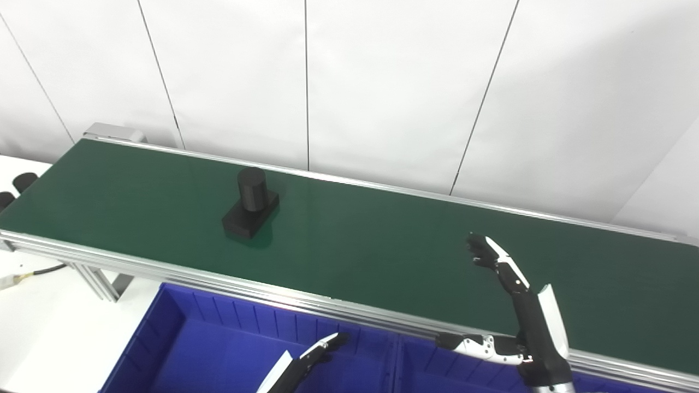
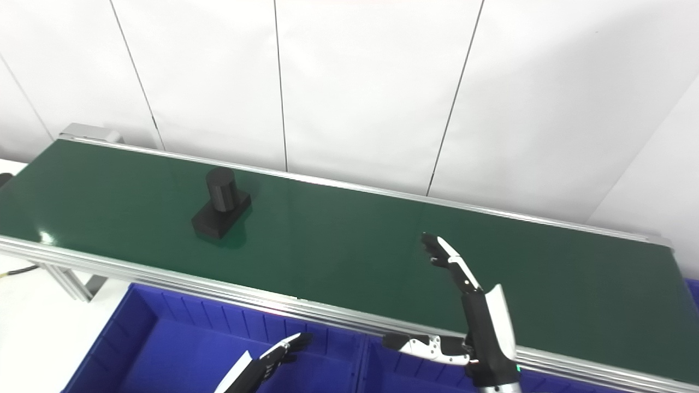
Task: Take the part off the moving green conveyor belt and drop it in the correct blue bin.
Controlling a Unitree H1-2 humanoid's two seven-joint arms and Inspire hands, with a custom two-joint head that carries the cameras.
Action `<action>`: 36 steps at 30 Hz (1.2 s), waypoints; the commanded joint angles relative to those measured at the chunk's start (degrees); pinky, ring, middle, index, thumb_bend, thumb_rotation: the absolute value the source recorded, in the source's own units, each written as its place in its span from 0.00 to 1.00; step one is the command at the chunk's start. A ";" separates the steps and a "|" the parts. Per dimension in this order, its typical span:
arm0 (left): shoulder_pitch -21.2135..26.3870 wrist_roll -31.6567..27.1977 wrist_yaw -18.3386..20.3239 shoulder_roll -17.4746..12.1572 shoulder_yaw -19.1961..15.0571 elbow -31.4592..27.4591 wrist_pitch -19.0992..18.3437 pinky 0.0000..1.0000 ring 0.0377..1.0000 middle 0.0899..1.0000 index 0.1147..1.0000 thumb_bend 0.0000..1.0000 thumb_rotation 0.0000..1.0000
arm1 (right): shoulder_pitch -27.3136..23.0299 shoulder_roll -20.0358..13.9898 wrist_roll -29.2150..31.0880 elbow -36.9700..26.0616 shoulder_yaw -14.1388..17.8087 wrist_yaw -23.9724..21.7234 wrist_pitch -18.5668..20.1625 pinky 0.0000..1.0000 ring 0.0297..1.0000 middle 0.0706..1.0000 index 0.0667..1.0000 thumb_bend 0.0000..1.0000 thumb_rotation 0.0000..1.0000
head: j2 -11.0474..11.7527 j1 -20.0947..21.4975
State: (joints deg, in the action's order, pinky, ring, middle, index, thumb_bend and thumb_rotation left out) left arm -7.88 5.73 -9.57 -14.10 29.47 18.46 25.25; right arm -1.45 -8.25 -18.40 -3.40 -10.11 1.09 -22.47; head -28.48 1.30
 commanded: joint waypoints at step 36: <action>0.72 -0.34 -0.06 -0.53 0.48 -1.49 1.67 0.89 0.93 0.92 0.89 0.87 0.52 | -28.59 6.41 -7.78 25.11 -5.33 -3.04 12.51 0.79 0.86 0.89 0.90 0.91 0.57 | 0.66 2.90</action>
State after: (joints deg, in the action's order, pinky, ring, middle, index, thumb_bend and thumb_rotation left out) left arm -7.72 5.48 -9.23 -14.92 29.88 17.96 25.25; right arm -27.16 -2.81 -25.96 22.09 -15.39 -3.18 -10.54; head -27.77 4.22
